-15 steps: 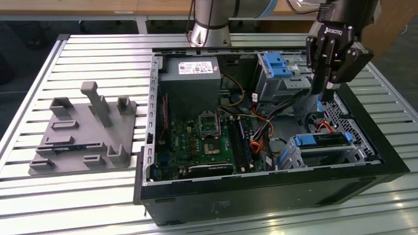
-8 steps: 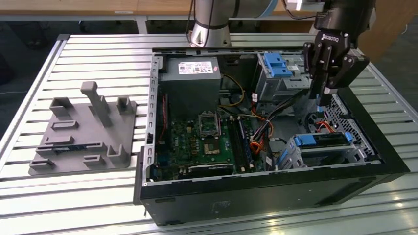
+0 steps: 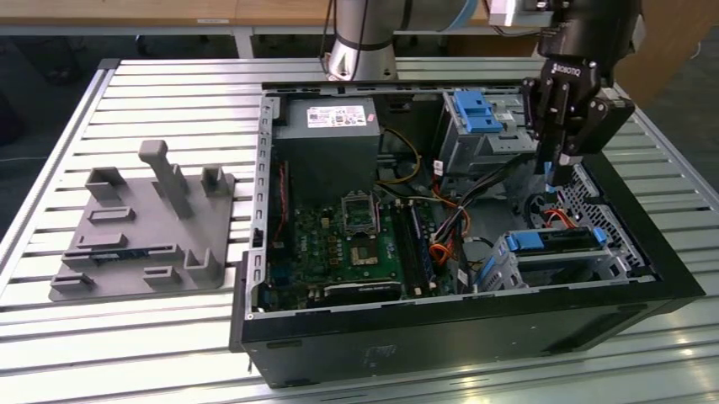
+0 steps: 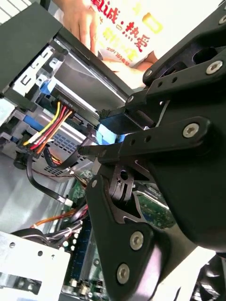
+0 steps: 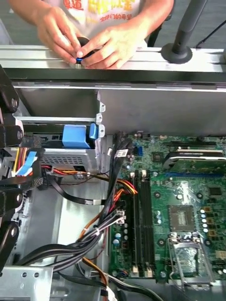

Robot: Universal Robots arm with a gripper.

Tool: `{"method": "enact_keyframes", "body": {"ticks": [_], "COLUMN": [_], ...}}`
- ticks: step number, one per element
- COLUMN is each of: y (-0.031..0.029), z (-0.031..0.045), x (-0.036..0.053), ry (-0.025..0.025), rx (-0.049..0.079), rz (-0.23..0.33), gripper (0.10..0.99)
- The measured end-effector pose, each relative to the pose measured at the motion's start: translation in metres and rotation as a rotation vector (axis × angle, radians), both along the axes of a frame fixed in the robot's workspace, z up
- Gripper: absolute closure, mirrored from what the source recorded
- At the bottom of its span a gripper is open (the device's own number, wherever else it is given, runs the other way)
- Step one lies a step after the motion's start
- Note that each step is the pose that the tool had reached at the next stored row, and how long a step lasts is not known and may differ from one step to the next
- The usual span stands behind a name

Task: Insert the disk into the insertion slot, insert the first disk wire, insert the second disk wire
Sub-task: 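Insert the second disk wire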

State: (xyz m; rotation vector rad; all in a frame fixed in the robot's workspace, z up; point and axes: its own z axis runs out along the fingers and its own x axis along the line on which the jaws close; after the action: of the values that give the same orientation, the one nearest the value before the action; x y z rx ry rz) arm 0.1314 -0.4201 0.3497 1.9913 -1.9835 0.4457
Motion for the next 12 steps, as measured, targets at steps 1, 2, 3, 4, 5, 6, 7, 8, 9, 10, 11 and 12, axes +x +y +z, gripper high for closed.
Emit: {"method": "enact_keyframes", "body": {"ticks": [1, 2, 3, 4, 5, 6, 7, 8, 9, 10, 11, 12], "y": [-0.0001, -0.0001, -0.0002, -0.0003, -0.0003, -0.0002, -0.0003, -0.0004, -0.0006, -0.0008, -0.0009, -0.0009], "z": [-0.0003, -0.0006, -0.001, -0.0014, -0.0021, -0.0032, -0.0043, -0.0052, -0.0057, -0.0059, -0.0062, -0.0066], "x": [-0.0018, -0.0037, -0.0055, -0.0071, -0.0074, -0.0074, -0.0074, -0.0074, -0.0074, -0.0074, -0.0075, -0.0075], "ry": [-0.0089, -0.0154, -0.0209, -0.0256, -0.0278, -0.0279, -0.028, -0.028, -0.0277, -0.0269, -0.026, -0.025], "rx": [-0.002, -0.004, -0.007, -0.012, -0.015, -0.018, -0.02, -0.023, -0.028, -0.036, -0.044, -0.051], "rz": [0.0, 0.0, 0.0, 0.0, 0.0, 0.0, 0.0, 0.0, 0.0, 0.0, 0.0, 0.001], "gripper": [0.714, 0.714, 0.714, 0.714, 0.714, 0.714, 0.714, 0.714, 0.714, 0.714, 0.714, 0.714]}}
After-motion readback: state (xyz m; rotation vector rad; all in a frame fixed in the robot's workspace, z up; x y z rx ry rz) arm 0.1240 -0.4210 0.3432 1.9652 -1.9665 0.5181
